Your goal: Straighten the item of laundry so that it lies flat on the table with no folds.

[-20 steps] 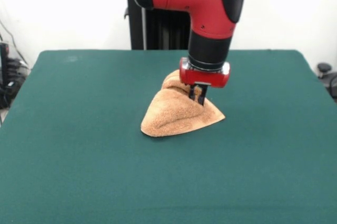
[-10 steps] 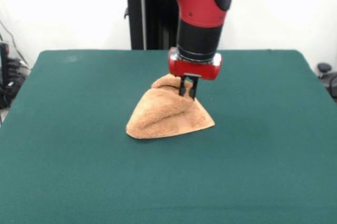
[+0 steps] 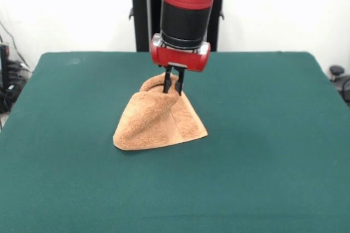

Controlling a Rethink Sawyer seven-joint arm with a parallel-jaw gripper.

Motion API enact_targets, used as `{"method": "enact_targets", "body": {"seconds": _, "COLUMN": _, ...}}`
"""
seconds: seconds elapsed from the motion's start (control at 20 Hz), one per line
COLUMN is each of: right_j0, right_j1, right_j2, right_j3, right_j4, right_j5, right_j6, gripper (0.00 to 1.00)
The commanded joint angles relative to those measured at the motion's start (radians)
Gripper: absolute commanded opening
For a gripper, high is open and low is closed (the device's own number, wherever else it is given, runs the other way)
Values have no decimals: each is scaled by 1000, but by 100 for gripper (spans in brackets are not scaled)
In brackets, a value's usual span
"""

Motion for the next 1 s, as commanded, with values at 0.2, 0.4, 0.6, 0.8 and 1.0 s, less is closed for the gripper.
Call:
{"method": "enact_targets", "body": {"seconds": 0.2, "right_j0": 23, "right_j1": 47, "right_j2": 88, "right_j3": -23, "right_j4": -60, "right_j5": 55, "right_j6": -39, "gripper": 0}}
{"method": "enact_targets", "body": {"seconds": 0.4, "right_j0": 26, "right_j1": 63, "right_j2": 74, "right_j3": -34, "right_j4": -77, "right_j5": 48, "right_j6": -35, "gripper": 0}}
{"method": "enact_targets", "body": {"seconds": 0.6, "right_j0": 12, "right_j1": 33, "right_j2": 72, "right_j3": -18, "right_j4": -90, "right_j5": 86, "right_j6": -57, "gripper": 0}}
{"method": "enact_targets", "body": {"seconds": 0.8, "right_j0": -3, "right_j1": -42, "right_j2": 76, "right_j3": 15, "right_j4": -89, "right_j5": 141, "right_j6": -82, "gripper": 0}}
{"method": "enact_targets", "body": {"seconds": 1.0, "right_j0": -38, "right_j1": -80, "right_j2": 83, "right_j3": 40, "right_j4": -93, "right_j5": 166, "right_j6": -116, "gripper": 0}}
